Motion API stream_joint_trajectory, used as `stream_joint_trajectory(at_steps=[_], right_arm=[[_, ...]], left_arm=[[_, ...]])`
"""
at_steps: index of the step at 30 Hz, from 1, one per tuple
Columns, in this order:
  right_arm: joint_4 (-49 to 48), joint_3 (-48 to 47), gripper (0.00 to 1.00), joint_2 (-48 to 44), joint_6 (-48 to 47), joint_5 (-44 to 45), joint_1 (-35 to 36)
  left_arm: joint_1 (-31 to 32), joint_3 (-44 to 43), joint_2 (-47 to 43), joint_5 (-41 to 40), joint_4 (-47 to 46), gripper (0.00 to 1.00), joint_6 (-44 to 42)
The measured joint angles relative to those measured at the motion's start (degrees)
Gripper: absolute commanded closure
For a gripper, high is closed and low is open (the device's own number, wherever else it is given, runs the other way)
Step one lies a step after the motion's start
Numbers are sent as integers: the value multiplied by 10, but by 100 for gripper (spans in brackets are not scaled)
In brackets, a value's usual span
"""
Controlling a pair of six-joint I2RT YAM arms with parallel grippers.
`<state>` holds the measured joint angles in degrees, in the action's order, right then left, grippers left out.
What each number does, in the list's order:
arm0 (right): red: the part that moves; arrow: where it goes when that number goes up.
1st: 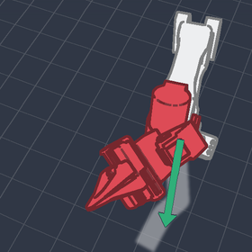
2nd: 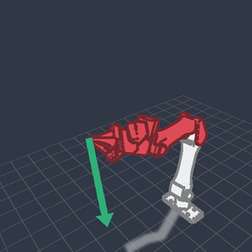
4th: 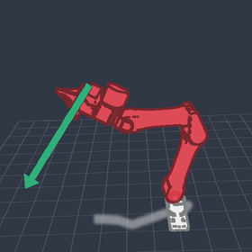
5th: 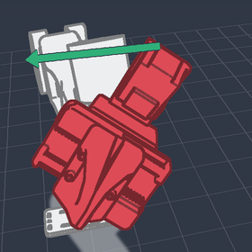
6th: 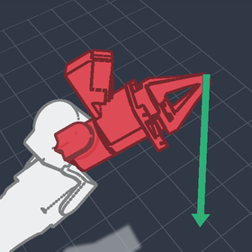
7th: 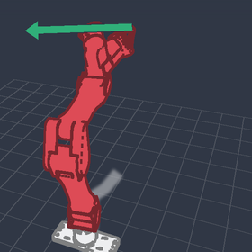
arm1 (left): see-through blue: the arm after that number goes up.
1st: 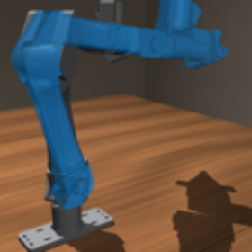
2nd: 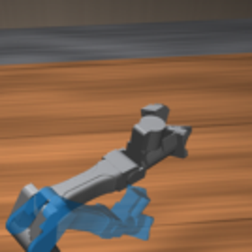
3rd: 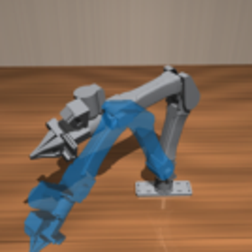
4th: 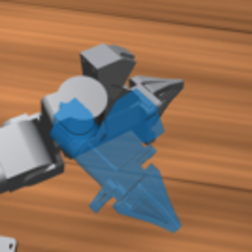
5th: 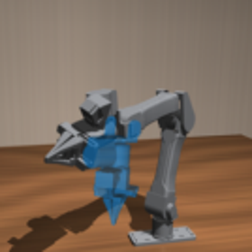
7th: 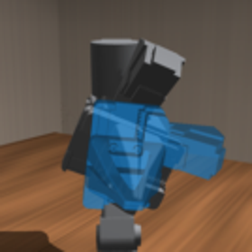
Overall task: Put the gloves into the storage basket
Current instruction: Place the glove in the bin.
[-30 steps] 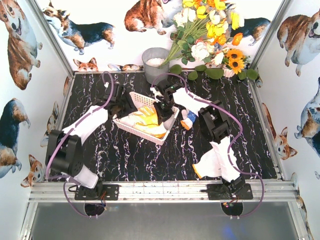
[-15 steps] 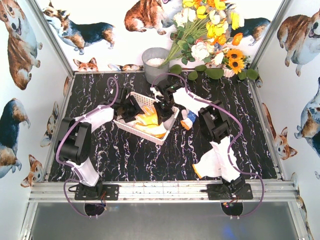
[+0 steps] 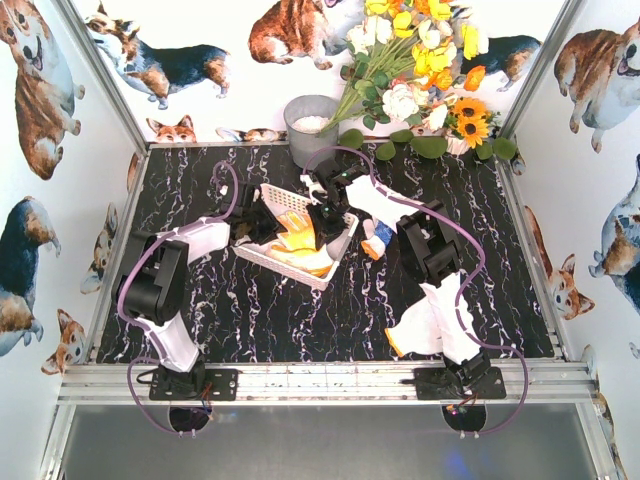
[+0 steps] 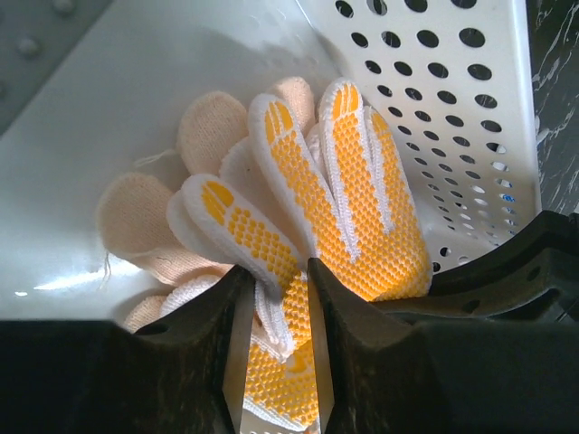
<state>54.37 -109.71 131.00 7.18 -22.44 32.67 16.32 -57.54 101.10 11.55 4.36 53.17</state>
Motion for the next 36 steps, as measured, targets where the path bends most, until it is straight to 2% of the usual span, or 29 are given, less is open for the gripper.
stream_joint_trajectory(at_steps=[4,7,29,31,36], right_arm=[[0,0,100,0,0,0,0],[0,0,100,0,0,-2,0],[-1,-1,100,-8,0,-5,29],[1,-5,94,-8,0,-4,31],[3,-12,74,-8,-1,-4,35]], left_arm=[[0,9,0,-5,-18,95,8],[0,17,-3,-16,-21,100,9],[0,74,-106,-83,23,100,-7],[0,74,-111,-89,28,100,-10],[0,74,-118,-102,47,100,-17]])
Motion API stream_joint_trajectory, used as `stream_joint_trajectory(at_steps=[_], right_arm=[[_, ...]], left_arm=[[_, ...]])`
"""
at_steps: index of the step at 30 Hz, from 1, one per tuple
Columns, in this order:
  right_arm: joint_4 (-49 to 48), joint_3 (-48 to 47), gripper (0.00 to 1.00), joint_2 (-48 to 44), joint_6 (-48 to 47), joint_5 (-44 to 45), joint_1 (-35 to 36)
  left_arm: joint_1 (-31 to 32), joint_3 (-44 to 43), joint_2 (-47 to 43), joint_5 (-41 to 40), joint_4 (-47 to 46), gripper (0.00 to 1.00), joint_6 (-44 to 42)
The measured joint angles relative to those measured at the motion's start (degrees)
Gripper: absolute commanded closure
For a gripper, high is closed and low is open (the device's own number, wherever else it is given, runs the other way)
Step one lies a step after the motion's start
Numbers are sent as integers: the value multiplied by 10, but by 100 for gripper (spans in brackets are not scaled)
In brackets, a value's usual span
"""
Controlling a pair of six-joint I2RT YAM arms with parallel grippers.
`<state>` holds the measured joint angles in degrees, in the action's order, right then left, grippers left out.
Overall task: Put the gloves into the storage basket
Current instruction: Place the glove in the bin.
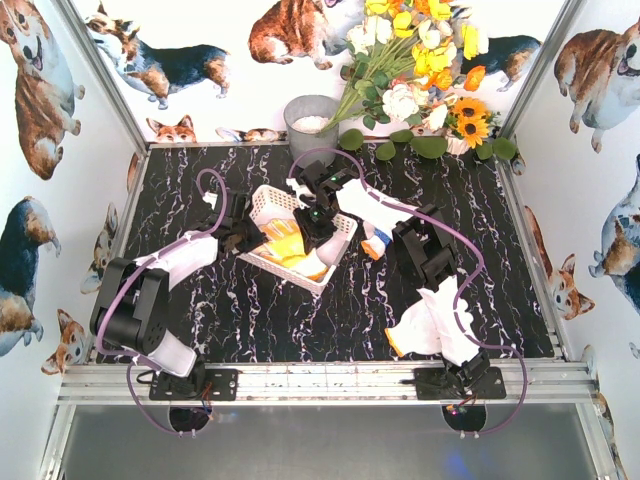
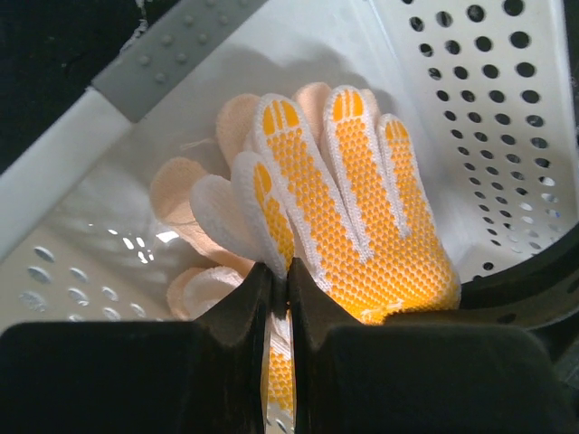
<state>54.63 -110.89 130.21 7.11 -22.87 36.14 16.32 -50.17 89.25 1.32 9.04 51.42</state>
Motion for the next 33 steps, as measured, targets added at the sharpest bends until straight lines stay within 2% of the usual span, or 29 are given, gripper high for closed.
stream_joint_trajectory(at_steps=[4,7,15,23,25,30,33], right_arm=[[8,0,61,0,1,5,1],[10,0,58,0,2,6,1],[8,1,56,0,9,-4,1],[-8,12,59,11,24,-39,1],[-9,12,64,16,26,-45,1],[-13,12,94,20,37,-53,1],[-27,21,100,19,51,-49,-3]], left_arm=[[-1,0,0,-14,15,100,-5],[-2,0,-1,-26,24,100,-10],[-7,0,12,-35,32,100,-24],[-8,-11,28,-30,37,100,-40],[-8,-12,29,-30,37,100,-43],[-8,-18,37,-22,36,100,-50],[-11,-29,50,-11,21,100,-57]])
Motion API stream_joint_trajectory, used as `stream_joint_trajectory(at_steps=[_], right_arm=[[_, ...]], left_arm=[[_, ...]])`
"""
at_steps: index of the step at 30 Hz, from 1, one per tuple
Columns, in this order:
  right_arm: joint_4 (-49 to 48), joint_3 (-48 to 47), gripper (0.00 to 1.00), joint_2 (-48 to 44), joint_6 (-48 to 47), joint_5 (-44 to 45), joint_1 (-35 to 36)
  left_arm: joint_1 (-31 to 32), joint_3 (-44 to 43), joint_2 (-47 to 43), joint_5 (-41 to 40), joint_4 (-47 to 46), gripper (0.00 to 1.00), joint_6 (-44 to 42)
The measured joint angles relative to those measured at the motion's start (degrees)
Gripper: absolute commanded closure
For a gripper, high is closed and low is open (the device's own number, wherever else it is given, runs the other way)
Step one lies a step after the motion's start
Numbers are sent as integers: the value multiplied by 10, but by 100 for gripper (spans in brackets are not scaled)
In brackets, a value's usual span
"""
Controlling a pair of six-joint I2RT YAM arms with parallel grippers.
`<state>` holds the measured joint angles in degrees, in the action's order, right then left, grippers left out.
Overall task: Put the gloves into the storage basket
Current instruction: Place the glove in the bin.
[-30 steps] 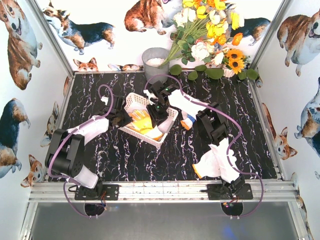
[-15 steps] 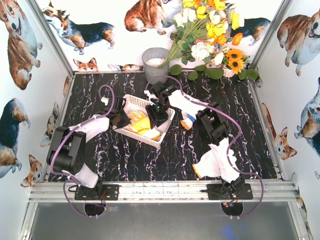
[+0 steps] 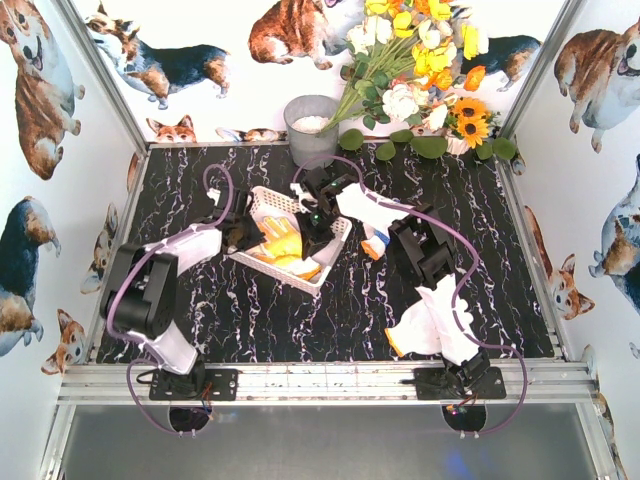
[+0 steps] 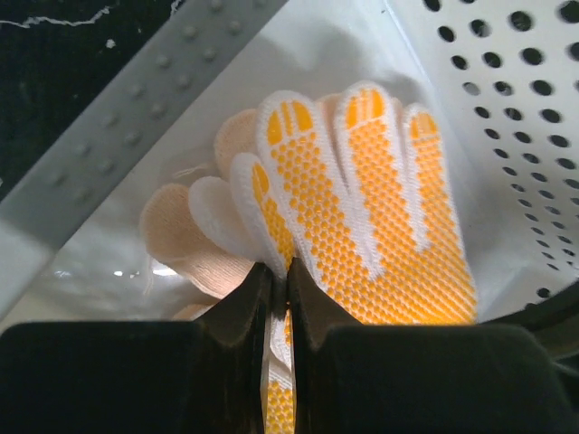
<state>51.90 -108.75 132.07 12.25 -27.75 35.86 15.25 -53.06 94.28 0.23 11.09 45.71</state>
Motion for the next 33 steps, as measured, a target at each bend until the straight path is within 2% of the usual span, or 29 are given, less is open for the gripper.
stream_joint_trajectory(at_steps=[7,13,18,21,25,33], right_arm=[[-59,68,100,-35,64,16,-18],[-81,95,100,-59,98,67,-30],[-85,100,71,-64,109,82,-35],[-87,100,59,-66,107,82,-35],[-90,100,54,-67,103,81,-37],[-99,99,51,-67,96,83,-37]], left_arm=[[-1,-38,70,33,-43,100,-19],[1,-68,105,68,-84,100,-31],[1,-68,112,82,-101,100,-35],[1,-68,112,86,-105,100,-40],[1,-68,112,86,-106,100,-44],[1,-69,111,85,-105,100,-47]])
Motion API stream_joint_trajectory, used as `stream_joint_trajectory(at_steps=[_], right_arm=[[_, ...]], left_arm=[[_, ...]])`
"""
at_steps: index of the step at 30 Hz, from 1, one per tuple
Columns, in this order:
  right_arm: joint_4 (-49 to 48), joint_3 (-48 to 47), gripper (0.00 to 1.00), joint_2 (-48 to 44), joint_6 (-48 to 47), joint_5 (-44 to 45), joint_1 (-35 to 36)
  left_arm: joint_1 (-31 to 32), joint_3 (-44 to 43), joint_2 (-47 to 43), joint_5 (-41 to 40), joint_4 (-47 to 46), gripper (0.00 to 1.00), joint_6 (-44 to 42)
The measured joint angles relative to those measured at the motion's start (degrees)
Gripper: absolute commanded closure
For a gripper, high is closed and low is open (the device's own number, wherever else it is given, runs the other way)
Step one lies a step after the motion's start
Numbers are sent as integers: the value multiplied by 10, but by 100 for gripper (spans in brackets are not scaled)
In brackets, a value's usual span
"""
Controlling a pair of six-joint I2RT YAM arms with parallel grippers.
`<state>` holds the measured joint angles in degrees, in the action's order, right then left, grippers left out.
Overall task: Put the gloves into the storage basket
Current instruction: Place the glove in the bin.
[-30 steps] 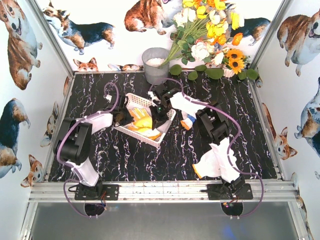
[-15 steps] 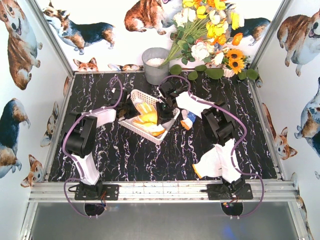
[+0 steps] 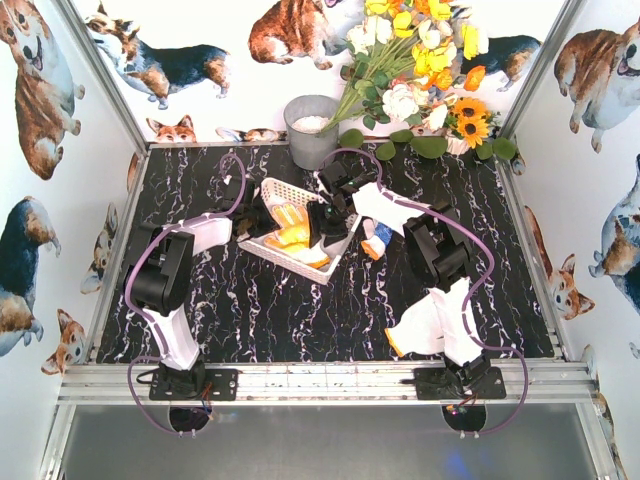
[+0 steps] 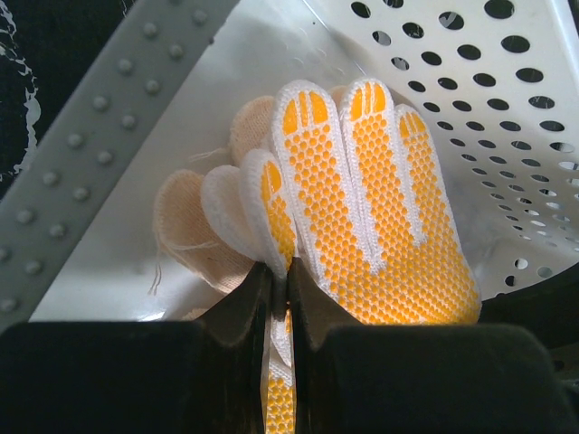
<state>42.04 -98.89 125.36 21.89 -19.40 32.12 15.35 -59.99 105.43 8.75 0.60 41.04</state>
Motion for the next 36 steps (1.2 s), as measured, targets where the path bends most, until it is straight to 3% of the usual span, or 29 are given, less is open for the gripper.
stream_joint_trajectory(at_steps=[10,21,26,33,36], right_arm=[[-22,0,47,-30,-8,1,0],[-38,-24,51,-30,-10,37,0],[-36,-44,63,-8,-20,47,0],[-38,-57,97,16,-25,41,0],[-41,-57,100,16,-23,33,0]], left_arm=[[0,0,0,0,0,100,0],[0,-5,-1,0,4,100,-6],[0,-9,-1,0,7,100,-9],[0,-12,-1,-4,12,100,-14],[1,-12,-5,-12,16,100,-18]])
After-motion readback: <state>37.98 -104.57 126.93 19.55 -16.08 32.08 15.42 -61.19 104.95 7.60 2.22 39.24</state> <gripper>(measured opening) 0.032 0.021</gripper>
